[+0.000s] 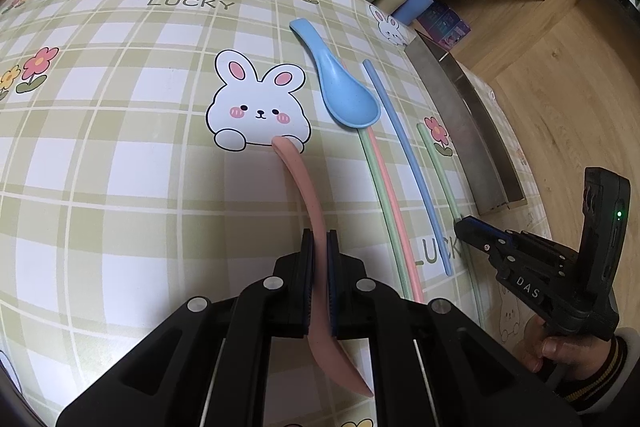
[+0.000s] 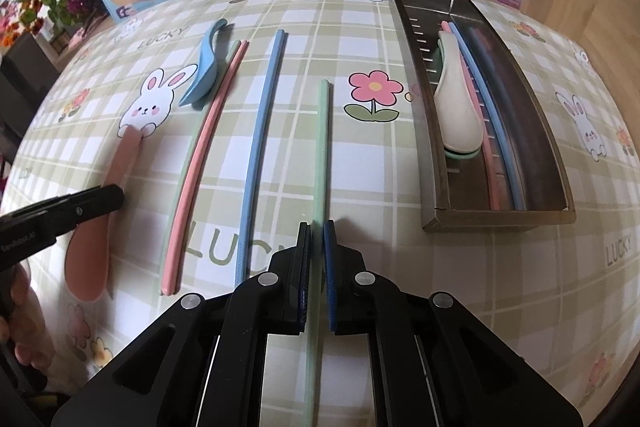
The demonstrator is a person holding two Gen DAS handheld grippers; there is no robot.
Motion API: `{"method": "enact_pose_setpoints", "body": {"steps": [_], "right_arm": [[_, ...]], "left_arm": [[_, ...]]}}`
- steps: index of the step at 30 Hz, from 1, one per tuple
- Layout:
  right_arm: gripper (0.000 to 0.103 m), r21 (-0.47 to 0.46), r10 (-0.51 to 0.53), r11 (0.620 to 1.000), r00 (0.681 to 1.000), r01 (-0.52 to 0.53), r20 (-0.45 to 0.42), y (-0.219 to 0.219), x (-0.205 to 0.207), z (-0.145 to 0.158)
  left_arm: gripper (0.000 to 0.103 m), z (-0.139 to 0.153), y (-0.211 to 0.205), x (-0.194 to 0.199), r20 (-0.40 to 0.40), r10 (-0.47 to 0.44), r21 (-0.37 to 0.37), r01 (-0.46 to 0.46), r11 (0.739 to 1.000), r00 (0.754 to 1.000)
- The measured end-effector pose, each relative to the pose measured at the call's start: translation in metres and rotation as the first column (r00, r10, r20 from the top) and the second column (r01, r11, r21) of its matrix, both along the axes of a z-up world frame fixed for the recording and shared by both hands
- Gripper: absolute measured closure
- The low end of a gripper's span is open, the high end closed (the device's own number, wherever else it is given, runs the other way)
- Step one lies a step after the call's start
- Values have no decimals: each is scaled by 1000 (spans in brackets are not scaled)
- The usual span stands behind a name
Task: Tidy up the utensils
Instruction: 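Lift the green chopstick with the right gripper while the left gripper holds the pink spoon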
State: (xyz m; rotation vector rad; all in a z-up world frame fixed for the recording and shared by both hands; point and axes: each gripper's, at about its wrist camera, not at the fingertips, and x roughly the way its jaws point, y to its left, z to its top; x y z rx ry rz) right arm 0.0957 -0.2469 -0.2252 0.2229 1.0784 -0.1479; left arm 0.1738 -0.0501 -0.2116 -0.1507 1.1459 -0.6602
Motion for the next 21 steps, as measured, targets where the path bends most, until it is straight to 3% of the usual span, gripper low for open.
{"method": "enact_pose_setpoints", "body": {"steps": [11, 21], "right_arm": [[97, 92, -18, 996, 993, 8, 113, -8, -9, 22], [97, 147, -32, 989, 984, 5, 177, -18, -18, 34]], "left_arm": [[97, 25, 10, 2, 39, 37, -36, -35, 999, 999], [97, 36, -3, -2, 60, 17, -11, -17, 1000, 998]]}}
